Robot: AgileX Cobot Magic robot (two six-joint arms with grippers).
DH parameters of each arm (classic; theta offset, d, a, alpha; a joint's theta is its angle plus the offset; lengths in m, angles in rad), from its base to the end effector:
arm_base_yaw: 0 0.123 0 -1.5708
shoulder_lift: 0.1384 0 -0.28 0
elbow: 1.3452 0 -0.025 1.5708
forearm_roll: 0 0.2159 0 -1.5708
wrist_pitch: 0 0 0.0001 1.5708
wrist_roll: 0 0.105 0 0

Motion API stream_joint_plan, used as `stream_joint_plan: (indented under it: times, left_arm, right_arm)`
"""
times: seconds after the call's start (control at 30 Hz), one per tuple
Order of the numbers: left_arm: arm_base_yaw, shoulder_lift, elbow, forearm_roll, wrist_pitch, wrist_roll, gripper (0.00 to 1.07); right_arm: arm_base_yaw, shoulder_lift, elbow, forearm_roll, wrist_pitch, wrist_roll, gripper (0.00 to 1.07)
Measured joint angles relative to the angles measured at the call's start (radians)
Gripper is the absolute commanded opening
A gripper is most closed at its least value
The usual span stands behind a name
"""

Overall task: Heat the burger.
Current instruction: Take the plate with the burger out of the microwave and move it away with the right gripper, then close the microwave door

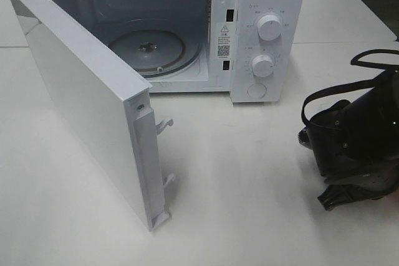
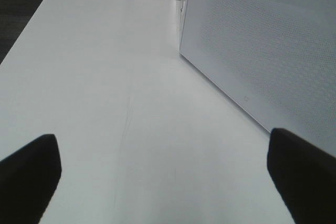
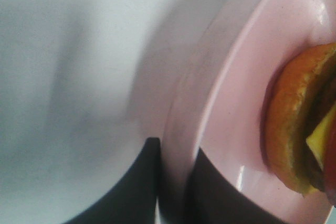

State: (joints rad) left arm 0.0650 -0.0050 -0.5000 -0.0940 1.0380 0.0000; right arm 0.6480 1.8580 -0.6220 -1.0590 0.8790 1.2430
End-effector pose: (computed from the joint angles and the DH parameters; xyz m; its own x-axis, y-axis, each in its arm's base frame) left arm -0.0173 -0.0096 0.2565 -0.4284 -0.0757 -0.9004 -0.0124 0.9969 -0.0779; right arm 0.2165 0.0754 0.1140 -0.9263 -0.3443 -0.1531 -0.1639 0.7341 -0.6590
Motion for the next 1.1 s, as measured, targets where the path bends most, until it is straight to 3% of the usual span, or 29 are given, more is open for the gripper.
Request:
stream_joint_plan:
  times: [0.37,0.57,0.6,0.63,0.77,1.1]
  left_arm:
    - [0.0,0.0,0.0,0.0,0.0,0.0,1.0]
    - [0.0,0.0,0.0,0.0,0.0,0.0,1.0]
    - [0.0,0.0,0.0,0.0,0.0,0.0,1.0]
    - [0.0,0.0,0.0,0.0,0.0,0.0,1.0]
    - [0.0,0.0,0.0,0.0,0.0,0.0,1.0]
    - [0.0,0.0,0.0,0.0,0.0,0.0,1.0]
  right_arm:
    - [0.0,0.047,0.015,0.016,-0.034,0.049,0.05]
    - [0.0,0.047,0.058,0.019,-0.05,0.098,0.23]
    - [0.0,0.047,0.059,0.015,-0.047,0.098,0.34]
    - [0.0,0.047,0.059,0.015,-0.047,0.098,0.34]
    - [0.0,0.039,0.059,0.015,-0.022,0.063,0.52]
    - [0.0,-0.157,0.038,0.114,-0.042,-0.11,0.55]
